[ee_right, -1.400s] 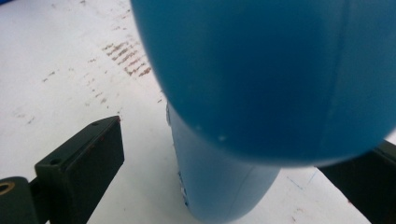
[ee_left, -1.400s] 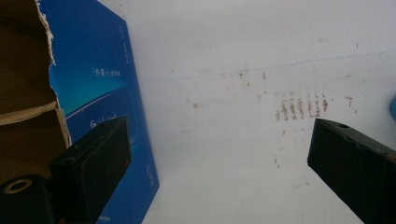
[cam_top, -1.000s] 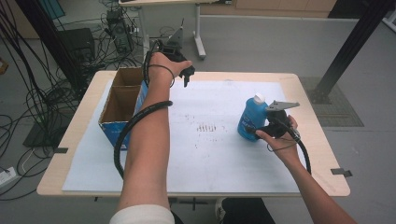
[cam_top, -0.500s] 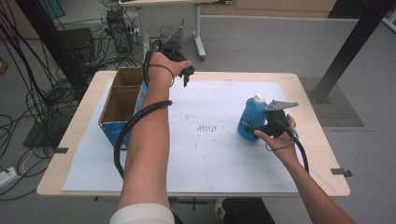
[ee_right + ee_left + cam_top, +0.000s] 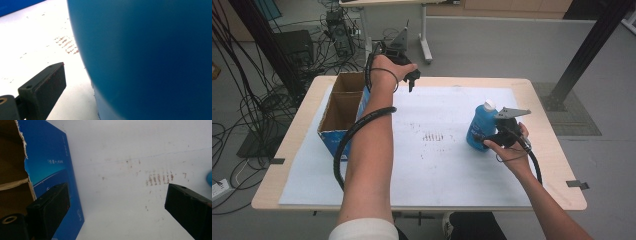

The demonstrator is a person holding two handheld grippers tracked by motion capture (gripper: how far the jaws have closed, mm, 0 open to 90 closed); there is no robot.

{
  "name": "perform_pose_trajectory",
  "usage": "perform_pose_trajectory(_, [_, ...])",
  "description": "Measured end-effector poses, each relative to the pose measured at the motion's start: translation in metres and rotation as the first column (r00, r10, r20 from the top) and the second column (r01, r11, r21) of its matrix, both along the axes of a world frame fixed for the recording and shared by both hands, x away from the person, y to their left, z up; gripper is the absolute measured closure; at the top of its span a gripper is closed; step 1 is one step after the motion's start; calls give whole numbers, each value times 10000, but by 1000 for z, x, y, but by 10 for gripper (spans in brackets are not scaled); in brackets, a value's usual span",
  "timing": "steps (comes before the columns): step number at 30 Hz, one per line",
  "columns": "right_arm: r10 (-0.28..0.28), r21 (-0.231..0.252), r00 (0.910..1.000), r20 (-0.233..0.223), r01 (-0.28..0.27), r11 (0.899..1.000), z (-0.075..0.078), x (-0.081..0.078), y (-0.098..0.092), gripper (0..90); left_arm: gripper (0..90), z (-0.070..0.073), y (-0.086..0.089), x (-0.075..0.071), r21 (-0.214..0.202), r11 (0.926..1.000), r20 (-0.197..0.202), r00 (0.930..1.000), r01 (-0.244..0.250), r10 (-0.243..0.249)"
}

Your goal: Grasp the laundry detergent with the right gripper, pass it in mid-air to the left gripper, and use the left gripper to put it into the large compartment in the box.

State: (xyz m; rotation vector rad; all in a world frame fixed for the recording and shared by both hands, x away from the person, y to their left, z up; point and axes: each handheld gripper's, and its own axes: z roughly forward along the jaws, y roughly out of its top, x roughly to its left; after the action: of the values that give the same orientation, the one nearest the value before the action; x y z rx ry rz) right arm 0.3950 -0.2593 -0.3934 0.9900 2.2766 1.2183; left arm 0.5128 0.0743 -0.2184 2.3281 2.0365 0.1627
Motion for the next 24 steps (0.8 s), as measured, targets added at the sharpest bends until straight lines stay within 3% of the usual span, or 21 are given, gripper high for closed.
perform_pose_trajectory(24, [3, -98, 9999, 125, -1, 10000, 2, 0, 1, 19, 67, 0, -1, 2, 55, 10000, -11, 10000, 8, -8])
